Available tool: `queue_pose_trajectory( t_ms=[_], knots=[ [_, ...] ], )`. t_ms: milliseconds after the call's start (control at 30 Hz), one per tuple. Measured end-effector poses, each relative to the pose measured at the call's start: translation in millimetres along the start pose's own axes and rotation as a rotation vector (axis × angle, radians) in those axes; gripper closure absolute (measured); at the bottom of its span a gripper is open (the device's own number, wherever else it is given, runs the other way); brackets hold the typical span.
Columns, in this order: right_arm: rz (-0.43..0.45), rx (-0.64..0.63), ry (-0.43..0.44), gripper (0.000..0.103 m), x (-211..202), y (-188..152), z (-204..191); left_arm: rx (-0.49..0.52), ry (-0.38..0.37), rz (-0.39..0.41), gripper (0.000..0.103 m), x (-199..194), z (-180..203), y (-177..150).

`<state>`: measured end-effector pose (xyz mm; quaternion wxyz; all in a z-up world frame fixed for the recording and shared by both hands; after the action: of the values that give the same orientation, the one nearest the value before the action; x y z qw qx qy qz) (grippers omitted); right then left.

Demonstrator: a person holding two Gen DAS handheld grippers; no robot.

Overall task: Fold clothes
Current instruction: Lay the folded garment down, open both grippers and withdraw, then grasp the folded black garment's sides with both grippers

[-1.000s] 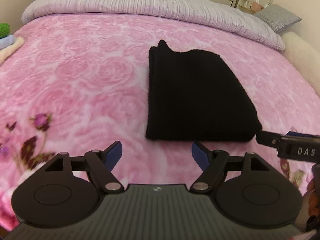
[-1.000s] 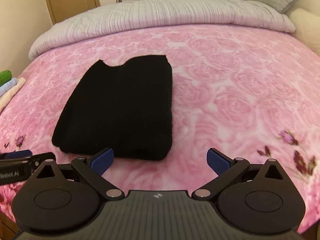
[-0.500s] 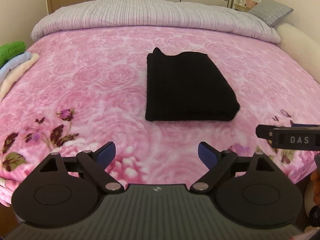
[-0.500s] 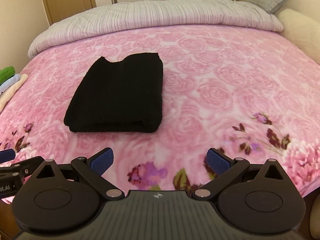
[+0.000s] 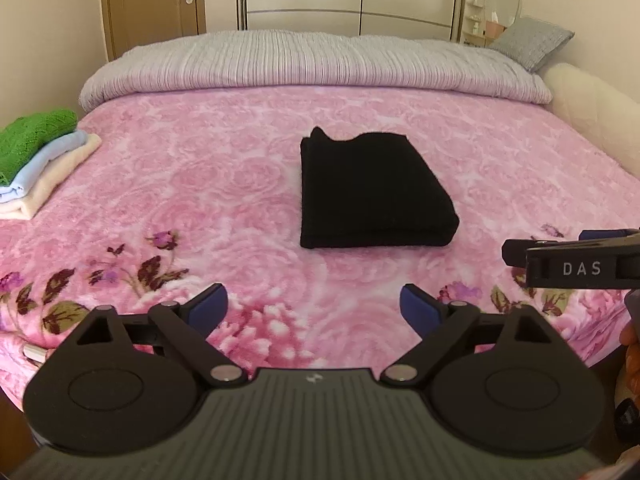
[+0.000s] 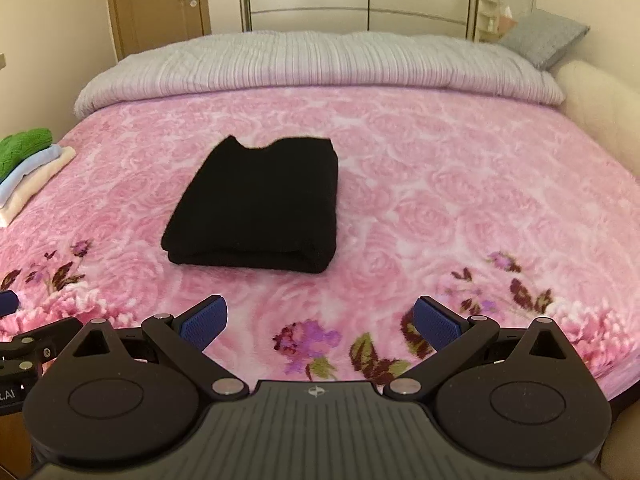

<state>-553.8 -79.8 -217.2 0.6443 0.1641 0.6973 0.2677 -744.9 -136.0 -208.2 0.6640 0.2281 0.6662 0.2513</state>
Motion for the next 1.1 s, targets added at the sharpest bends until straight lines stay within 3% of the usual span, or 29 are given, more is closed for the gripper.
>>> queue_pose_trajectory(
  t_ms=[367,600,833,1100],
  knots=[
    [0.03,-0.017,-0.113,0.0,-29,-14,-2,-0.028,-0.046,0.064,0.008,-29,-6,-10],
    [0.061,-0.047,-0.104,0.0,-34,-9,-12,-0.082,-0.062,0.099,0.007,-41,-21,-10],
    [0.037,-0.069,-0.093,0.0,-17,-2,-19,-0.138,-0.097,0.054,0.007,-21,-31,-2],
    [-0.047,-0.049,-0.108,0.0,25,10,-9,-0.235,-0.173,-0.054,0.007,30,-38,10]
  ],
)
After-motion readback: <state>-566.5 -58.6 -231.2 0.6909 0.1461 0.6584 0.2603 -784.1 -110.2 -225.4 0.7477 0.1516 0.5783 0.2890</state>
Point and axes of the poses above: each gripper's, at about its wrist camera, not at the fingertips, and x roughly the way its jaws point, z to its right, y to its top, the point moved 6 cm from there along x, roughly the way its jaws point, and after that the axes turned 10 degrees about -z, right-handed, at the moved point
